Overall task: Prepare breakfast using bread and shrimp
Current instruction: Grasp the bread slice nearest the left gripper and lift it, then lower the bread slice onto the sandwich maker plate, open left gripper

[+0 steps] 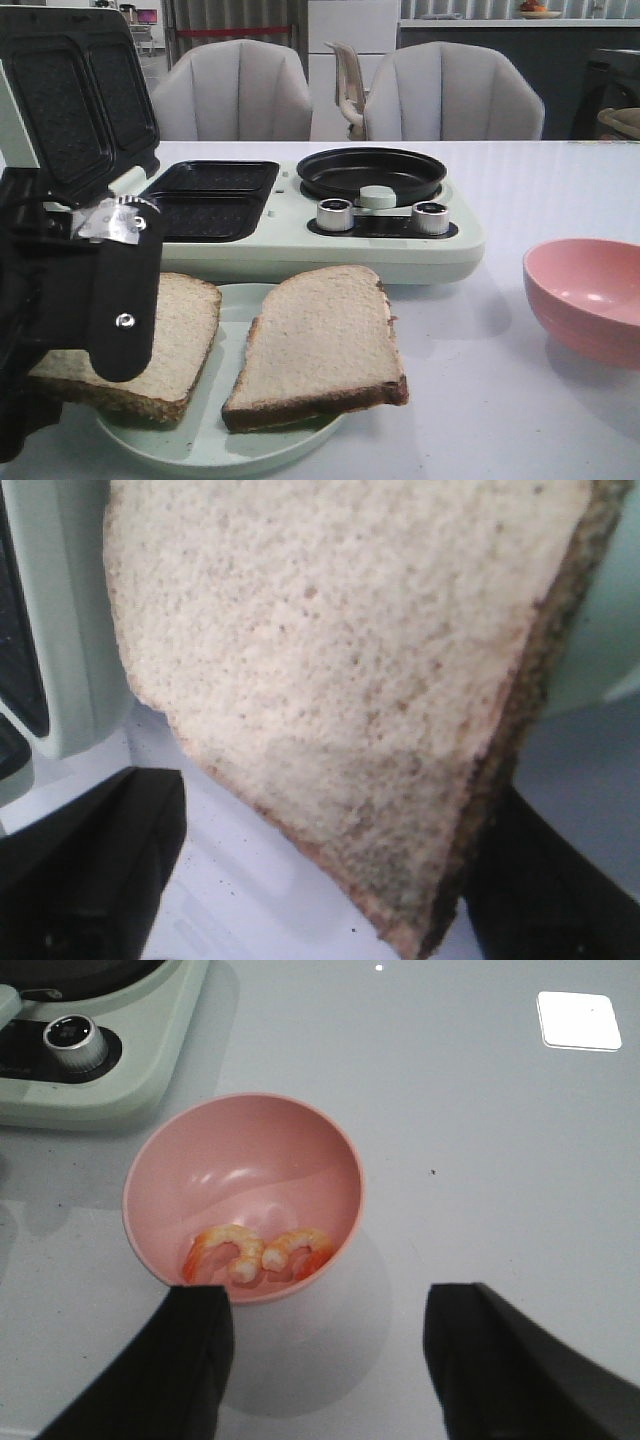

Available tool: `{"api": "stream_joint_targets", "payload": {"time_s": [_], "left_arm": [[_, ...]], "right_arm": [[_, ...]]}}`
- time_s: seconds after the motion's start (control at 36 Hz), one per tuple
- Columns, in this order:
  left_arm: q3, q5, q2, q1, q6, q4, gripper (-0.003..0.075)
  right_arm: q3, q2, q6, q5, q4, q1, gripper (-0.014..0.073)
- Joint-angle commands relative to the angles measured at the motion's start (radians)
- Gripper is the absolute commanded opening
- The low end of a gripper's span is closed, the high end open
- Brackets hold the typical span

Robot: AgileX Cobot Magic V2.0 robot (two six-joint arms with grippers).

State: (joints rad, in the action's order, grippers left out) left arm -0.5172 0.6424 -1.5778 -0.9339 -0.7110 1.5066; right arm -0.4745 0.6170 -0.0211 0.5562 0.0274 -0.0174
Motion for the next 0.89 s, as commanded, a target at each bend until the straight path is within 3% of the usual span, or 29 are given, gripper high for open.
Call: {"api": "stream_joint_targets", "payload": {"time_s": [0.0,0.19,0.31,0.53,0.64,0.78,0.86], "left_arm": [[-0.025,0.051,0.011,0.003,-0.016,0.039,0.0507],[-0.025,0.053,0.011,0.001,-0.016,0.008,0.0218],[-0.025,0.113,0.026,-0.026,-0.016,-0.023,0.0105],[-0.025,0.251,0.122,-0.107,-0.016,-0.011,0.0101],[-0.025,0.302,0.223,-0.118,-0.016,0.076,0.0101],[-0.039,0.29,0.28,-0.074,-0.033,0.231,0.0101],[-0.084,0.211,0.273,0.005,-0.033,0.273,0.0101]], "right_arm": [[-0.03,0.008,-0.007,-0.07,0.001,0.001,0.0525],[-0.03,0.008,-0.007,-0.07,0.001,0.001,0.0525],[-0.03,0.008,-0.007,-0.07,0.001,0.001,0.0525],[-0.03,0.008,-0.007,-0.07,0.001,0.001,0.0525],[-0.03,0.008,-0.007,-0.07,0.001,0.001,0.0525],[-0.03,0.008,-0.007,-0.07,0.001,0.001,0.0525],[-0.03,0.008,-0.007,-0.07,0.001,0.001,0.0525]]}}
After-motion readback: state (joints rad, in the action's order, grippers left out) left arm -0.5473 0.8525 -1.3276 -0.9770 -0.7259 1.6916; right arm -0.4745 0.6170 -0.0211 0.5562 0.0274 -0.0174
